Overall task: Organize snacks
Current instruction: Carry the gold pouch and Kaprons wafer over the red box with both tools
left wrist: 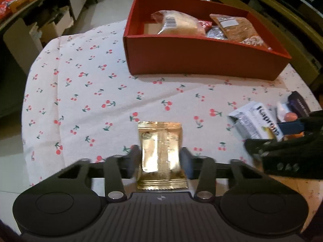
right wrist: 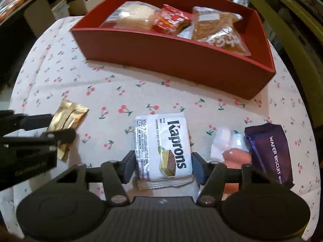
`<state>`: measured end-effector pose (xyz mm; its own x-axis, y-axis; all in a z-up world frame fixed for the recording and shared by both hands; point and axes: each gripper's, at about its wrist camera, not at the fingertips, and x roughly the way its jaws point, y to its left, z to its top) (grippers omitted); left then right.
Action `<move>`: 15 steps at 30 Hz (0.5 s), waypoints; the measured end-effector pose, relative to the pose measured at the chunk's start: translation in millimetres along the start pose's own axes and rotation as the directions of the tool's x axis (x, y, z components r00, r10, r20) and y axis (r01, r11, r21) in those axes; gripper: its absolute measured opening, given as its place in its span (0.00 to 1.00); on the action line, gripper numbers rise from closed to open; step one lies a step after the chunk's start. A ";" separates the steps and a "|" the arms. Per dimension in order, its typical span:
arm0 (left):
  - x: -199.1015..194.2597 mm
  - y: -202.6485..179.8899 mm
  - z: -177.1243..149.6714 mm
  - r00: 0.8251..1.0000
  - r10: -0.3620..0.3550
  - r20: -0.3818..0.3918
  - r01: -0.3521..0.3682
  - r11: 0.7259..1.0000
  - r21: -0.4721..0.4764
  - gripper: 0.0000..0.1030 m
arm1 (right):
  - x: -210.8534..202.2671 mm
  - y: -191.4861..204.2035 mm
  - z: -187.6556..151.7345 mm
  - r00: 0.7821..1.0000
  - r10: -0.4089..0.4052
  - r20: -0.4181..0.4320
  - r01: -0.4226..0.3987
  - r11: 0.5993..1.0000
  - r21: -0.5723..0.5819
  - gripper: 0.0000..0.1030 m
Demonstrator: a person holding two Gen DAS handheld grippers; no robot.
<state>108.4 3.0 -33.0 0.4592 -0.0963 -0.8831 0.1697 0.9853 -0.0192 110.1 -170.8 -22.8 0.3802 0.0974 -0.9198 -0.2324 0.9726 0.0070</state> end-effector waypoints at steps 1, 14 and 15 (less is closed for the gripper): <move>-0.6 -0.1 0.1 1.000 -0.014 -0.004 0.014 1.000 -0.010 0.46 | -2.3 1.5 -0.8 1.000 -0.002 0.006 0.002 1.000 -0.009 0.73; -18.0 -5.1 11.3 0.997 -0.043 0.071 0.045 0.999 -0.029 0.45 | -34.7 -2.3 -2.0 0.989 -0.046 0.143 0.047 0.999 0.000 0.73; -20.0 -6.0 12.9 0.996 -0.046 0.080 0.048 0.998 -0.028 0.45 | -35.8 -3.1 -1.2 0.988 -0.048 0.148 0.048 0.999 0.004 0.73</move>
<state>109.5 -2.8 -9.2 0.5189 -0.1525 -0.8411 0.1670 0.9831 -0.0752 96.1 -177.5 9.7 0.5194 0.0812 -0.8507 -0.2102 0.9770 -0.0351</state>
